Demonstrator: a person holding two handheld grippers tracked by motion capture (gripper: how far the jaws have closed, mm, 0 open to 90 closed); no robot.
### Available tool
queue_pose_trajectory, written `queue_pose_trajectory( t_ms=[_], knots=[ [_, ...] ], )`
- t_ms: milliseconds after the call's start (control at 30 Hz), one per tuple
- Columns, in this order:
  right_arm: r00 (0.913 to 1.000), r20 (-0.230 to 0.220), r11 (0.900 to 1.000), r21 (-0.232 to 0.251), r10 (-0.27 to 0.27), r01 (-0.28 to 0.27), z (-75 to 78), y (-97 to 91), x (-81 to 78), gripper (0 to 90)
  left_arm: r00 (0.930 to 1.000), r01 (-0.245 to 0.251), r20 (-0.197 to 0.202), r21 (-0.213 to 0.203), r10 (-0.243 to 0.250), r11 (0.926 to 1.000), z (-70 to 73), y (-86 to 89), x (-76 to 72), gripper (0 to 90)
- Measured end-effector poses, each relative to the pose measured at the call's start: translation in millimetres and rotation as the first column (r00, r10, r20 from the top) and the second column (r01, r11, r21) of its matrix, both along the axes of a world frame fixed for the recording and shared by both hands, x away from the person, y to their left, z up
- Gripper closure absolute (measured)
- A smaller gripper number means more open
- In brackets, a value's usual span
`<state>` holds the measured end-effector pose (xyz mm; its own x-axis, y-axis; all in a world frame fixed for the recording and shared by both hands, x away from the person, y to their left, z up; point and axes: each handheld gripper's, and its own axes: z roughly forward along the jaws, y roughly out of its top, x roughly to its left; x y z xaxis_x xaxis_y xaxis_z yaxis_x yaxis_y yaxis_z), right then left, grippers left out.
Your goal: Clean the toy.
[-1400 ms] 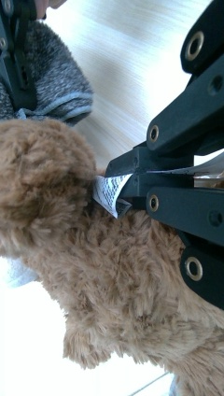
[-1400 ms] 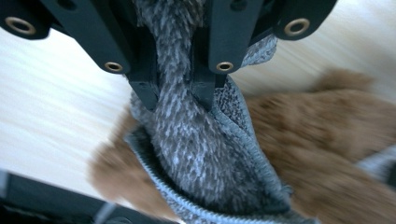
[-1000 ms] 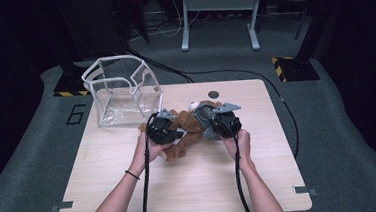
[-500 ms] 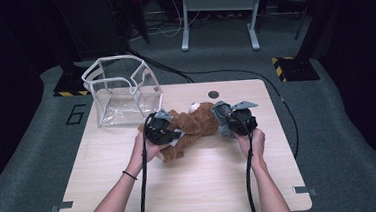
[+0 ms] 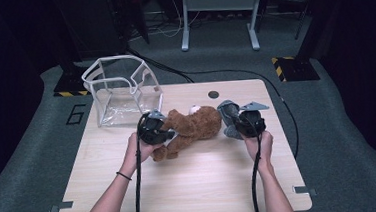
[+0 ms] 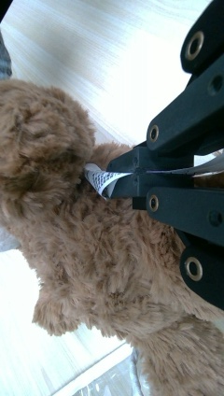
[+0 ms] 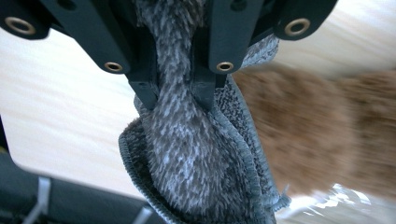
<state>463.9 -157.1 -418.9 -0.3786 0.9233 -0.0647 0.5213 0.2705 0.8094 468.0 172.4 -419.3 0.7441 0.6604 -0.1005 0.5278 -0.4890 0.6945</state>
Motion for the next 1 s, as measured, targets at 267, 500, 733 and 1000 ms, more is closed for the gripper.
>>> queue_pose_trajectory(
  t_ms=[267, 500, 733, 1000],
  knots=[
    [0.9838, 0.009, 0.9830, -0.044, 0.179, -0.178, 21.5, 62.1, 10.4, 77.1, 0.9999, -0.009, -0.009, 0.010, 0.009, 0.9999, -1.6, -0.8, 1.9, 90.0],
    [0.9854, -0.076, 0.9851, -0.068, 0.153, -0.158, 6.6, 77.2, 31.4, 77.3, 0.9997, -0.012, -0.023, -0.001, 0.012, 0.9999, -3.9, 2.5, 4.8, 90.0],
    [0.9910, -0.094, 0.9906, -0.090, 0.095, -0.103, 4.2, 62.1, 33.1, 77.4, 0.9997, -0.016, -0.019, -0.003, 0.016, 0.9999, -4.9, 4.3, 5.8, 90.0],
    [0.9919, -0.093, 0.9926, -0.078, 0.086, -0.093, -2.0, 52.3, 24.2, 77.3, 0.9990, -0.043, -0.013, -0.007, 0.043, 0.9990, -6.9, 6.2, 3.1, 84.2]
  ],
)
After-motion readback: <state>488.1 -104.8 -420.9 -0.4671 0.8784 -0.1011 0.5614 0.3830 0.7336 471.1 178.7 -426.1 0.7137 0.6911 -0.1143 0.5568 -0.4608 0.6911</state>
